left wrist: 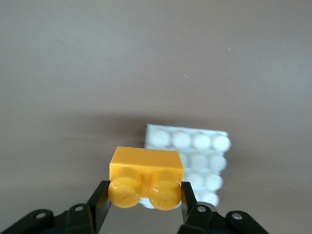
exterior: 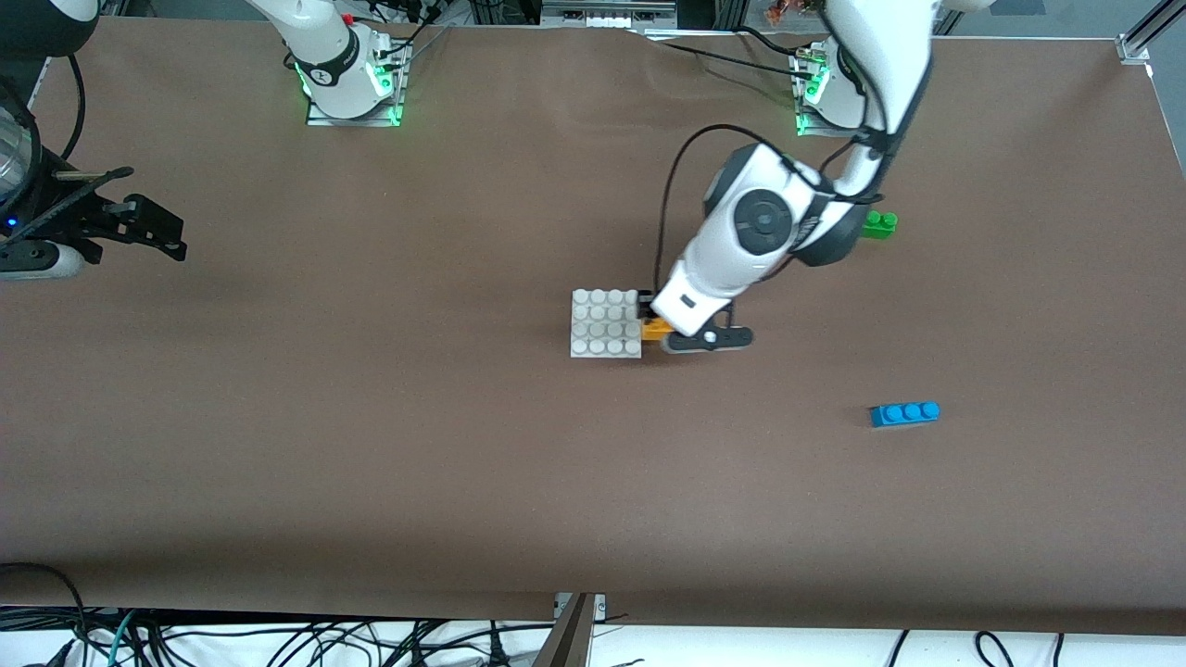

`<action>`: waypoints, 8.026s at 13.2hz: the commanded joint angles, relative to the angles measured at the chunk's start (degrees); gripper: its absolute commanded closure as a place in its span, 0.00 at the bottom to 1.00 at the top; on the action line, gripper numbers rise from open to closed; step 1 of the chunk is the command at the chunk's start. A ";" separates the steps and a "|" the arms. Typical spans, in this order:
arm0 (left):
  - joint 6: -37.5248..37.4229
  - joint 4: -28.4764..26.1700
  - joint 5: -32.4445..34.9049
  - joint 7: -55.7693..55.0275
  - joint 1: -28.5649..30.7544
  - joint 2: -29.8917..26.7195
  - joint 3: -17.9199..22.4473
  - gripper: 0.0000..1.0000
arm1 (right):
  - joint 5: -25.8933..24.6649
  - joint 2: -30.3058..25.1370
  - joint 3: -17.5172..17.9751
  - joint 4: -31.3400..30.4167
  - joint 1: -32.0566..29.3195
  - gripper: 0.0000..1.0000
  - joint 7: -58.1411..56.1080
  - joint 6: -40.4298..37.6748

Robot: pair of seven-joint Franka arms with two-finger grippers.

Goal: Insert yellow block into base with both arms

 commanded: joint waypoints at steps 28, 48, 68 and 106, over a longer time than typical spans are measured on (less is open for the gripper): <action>-1.82 6.56 2.45 -4.31 -8.65 9.08 1.28 1.00 | 0.41 -0.19 0.06 -0.21 -0.57 0.00 -0.03 -0.81; -1.82 7.17 1.57 -9.57 -8.13 9.87 1.89 0.00 | 0.32 -0.19 0.06 -0.21 -0.57 0.00 -0.21 -0.54; -11.39 6.47 2.27 -10.11 -4.44 2.24 1.80 0.06 | 0.41 -0.19 0.06 -0.21 -0.66 0.00 -0.30 -0.54; -44.98 -1.00 12.29 27.86 33.62 -35.39 1.45 0.00 | 0.49 -0.19 0.06 -0.21 -0.57 0.00 -0.38 -0.46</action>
